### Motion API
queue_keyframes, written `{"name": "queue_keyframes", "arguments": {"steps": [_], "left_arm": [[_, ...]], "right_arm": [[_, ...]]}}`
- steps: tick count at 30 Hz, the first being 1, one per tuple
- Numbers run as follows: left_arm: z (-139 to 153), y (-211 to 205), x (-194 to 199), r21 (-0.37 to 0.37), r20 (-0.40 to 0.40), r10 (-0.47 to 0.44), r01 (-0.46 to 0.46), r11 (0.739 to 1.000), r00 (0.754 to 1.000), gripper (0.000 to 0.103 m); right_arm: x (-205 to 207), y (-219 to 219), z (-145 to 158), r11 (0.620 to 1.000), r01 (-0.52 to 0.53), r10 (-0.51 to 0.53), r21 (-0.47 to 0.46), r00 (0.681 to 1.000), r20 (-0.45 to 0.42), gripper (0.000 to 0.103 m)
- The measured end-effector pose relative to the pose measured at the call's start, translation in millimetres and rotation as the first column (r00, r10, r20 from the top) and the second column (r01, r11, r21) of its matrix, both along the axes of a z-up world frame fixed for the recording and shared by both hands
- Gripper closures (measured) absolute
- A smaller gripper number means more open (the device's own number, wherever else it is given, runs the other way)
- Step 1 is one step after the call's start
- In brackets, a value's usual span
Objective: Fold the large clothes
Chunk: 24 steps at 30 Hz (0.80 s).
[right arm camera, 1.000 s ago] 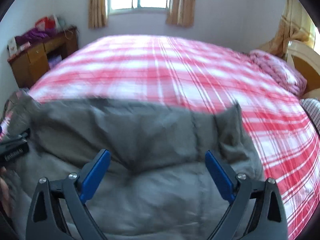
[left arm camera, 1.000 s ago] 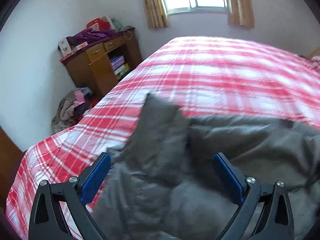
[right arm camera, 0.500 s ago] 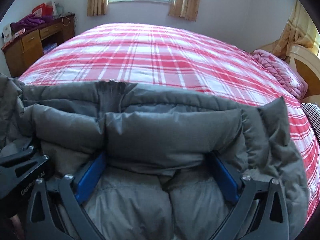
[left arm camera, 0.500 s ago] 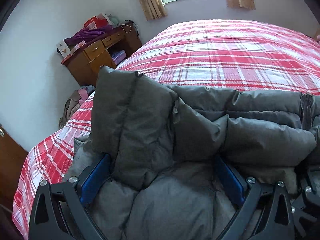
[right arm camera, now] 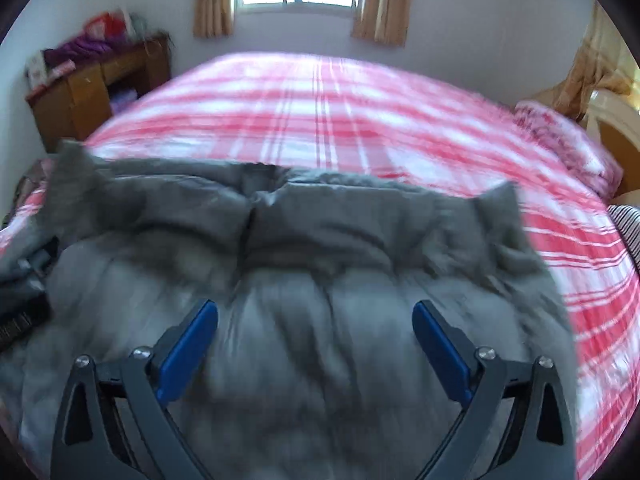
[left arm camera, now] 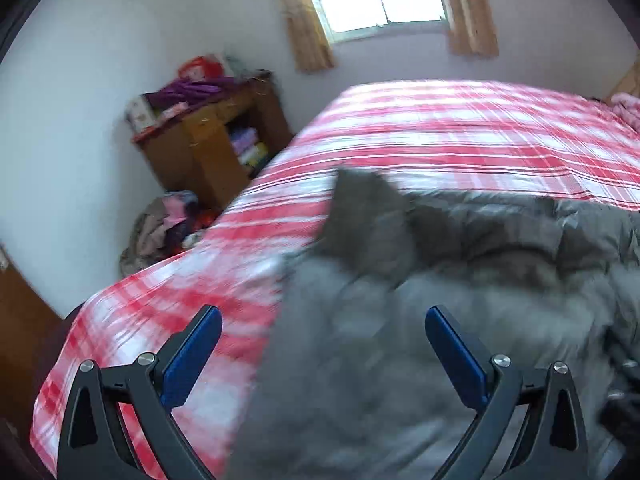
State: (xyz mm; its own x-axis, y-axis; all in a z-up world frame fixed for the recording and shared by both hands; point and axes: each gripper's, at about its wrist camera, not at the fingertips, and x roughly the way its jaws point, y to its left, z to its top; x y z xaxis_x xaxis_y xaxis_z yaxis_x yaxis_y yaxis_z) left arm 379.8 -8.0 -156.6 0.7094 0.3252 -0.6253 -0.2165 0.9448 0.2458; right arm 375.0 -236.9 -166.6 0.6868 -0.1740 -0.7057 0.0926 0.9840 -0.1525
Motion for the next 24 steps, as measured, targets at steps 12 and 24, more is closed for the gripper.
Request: {"name": "queue_keyframes", "arguments": {"steps": [12,24], "left_arm": [[-69,52,-34,-0.223,-0.129,0.138,-0.164,0.961,0.982,0.001],[-64,51,-37,-0.556,-0.112,-0.049,-0.022,0.831,0.993,0.088]], "right_arm": [[-63,34,-49,0.993,-0.027,0.025,-0.119,0.999,-0.02,0.0],[-65,35,-48,0.993,-0.023,0.022,-0.119,1.0,-0.01,0.0]]}}
